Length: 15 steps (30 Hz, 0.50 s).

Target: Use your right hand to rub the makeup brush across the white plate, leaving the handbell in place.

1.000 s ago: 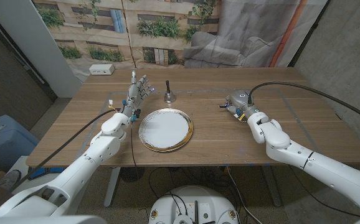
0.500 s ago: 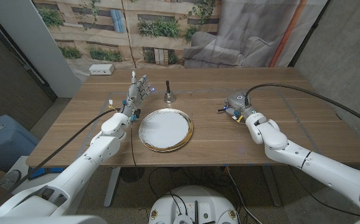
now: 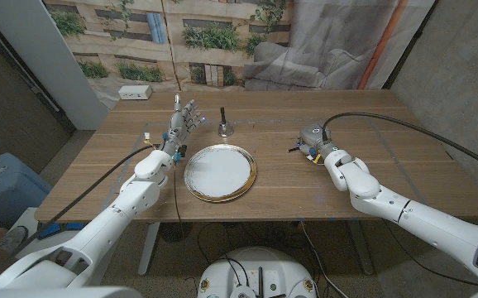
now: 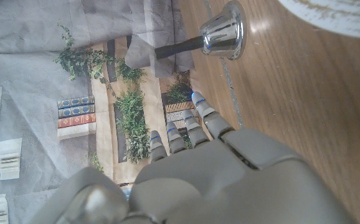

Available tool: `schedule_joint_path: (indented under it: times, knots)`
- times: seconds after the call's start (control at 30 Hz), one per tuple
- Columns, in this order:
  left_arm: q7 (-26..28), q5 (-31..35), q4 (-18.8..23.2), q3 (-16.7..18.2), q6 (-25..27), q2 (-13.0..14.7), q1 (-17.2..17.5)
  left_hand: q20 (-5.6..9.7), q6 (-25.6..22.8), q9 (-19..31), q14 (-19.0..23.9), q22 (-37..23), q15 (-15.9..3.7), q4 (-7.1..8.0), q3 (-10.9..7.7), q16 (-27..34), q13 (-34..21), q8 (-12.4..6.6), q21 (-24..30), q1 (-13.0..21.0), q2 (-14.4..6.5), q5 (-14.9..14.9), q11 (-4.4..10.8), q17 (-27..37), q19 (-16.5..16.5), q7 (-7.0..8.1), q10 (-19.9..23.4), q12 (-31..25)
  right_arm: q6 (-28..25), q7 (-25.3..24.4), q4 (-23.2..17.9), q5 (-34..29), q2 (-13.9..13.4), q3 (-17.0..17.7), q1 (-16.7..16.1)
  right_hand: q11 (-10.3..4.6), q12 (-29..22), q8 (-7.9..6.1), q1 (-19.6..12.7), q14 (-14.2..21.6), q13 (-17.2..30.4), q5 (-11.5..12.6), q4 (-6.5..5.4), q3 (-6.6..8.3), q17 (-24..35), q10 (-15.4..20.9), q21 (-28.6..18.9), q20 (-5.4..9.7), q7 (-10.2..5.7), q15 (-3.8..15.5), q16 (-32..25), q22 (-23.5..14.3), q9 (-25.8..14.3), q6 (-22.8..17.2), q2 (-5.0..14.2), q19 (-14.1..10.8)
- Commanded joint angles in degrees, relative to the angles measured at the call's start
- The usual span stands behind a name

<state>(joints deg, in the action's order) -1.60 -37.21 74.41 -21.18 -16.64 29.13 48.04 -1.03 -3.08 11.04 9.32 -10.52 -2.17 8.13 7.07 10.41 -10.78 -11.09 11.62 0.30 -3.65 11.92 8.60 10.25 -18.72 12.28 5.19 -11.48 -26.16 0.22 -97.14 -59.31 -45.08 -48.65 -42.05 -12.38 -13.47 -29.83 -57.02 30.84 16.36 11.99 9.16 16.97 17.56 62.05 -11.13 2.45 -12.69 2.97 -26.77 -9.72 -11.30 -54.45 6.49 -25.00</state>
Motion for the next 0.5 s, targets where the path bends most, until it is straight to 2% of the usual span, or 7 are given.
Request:
schedule_joint_path:
  times: [0.03,0.17,0.5]
  knots:
    - [0.0,0.0,0.0,0.0,0.0,0.0,0.0,-0.08,-0.1,0.1,0.6,-0.3,-0.75,0.41,0.18,0.2,-0.2,-0.20,0.4,0.0,-0.9,0.4,0.43,0.1,-0.4,0.38,0.1,-0.4,0.0,1.1,0.0,0.1,0.0,0.1,0.0,-0.19,-0.2,-0.10,0.1,-0.4,0.2,0.2,0.06,-0.18,0.0,0.4,0.0,0.06,0.20,8.65,0.3,-0.2,-0.3,-0.2,-0.18,0.5]
    - [0.0,0.0,0.0,0.0,0.0,0.0,0.0,-0.05,-0.1,0.1,0.6,-0.3,-0.78,0.41,0.18,0.2,-0.2,-0.20,0.4,0.0,-0.9,0.4,0.37,0.1,-0.4,0.38,0.1,-0.4,0.0,1.7,-0.6,0.2,-0.4,0.3,-0.1,-0.19,-0.1,0.06,0.0,-0.8,0.3,0.2,0.26,-0.25,0.0,0.3,0.0,-0.17,0.15,8.65,0.5,-0.2,-0.3,0.1,-0.53,0.8]
    - [0.0,0.0,0.0,0.0,0.0,0.0,0.0,-0.08,-0.1,0.1,0.5,-0.3,-0.75,0.41,0.18,0.2,-0.2,-0.20,0.4,0.0,-0.9,0.4,0.43,0.1,-0.4,0.38,0.1,-0.4,-0.8,3.5,-2.2,0.3,-0.6,1.0,-0.4,-0.07,1.5,1.67,0.2,-2.5,0.1,0.4,0.24,-1.29,0.4,-3.5,0.1,-1.16,0.07,8.05,0.7,-0.2,-0.3,3.5,-2.07,1.5]
